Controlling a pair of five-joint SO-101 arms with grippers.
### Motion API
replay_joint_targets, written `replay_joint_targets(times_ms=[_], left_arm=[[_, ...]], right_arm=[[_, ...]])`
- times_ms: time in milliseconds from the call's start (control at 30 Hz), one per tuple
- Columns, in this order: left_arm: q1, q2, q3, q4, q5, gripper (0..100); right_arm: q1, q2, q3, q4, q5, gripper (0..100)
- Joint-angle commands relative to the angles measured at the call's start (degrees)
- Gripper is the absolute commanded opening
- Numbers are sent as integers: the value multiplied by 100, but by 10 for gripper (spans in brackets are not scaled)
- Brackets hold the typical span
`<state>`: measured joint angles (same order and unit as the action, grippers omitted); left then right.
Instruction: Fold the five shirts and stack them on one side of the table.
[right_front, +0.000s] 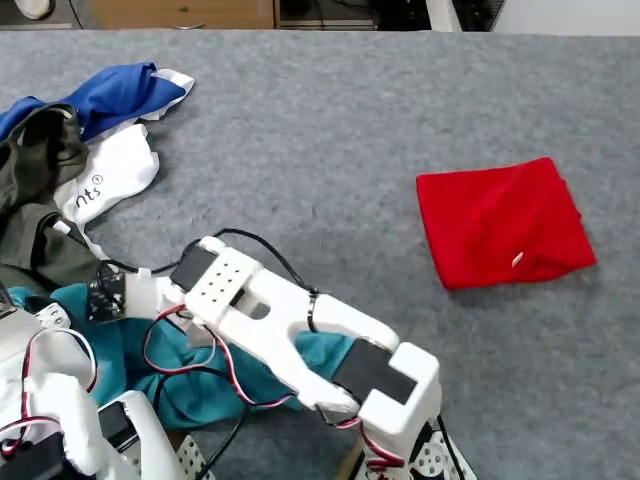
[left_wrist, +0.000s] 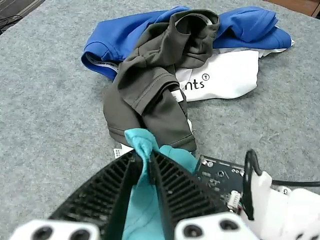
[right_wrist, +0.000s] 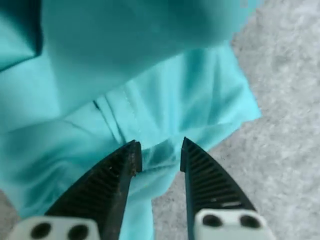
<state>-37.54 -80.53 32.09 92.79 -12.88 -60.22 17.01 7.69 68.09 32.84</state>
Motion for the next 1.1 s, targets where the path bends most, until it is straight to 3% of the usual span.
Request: replay_joint_targets(times_ms=[0,133,467,667,1067], left_arm=[[-70,4,9,-114,-9,18],[-70,4,9,-114,-26,18],[-70,4,9,-114,-26,18],[-70,4,9,-237,-26,18],[-70,13,9,-308,-26,18]], right_arm=[[-92,92,-523,-9,62,148],[-101,171,-875,404,105,148],[-119,13,-936,1125,1081,148],[-268,48,-875,941,1538,148],[-374,57,75,-62,1547,149]])
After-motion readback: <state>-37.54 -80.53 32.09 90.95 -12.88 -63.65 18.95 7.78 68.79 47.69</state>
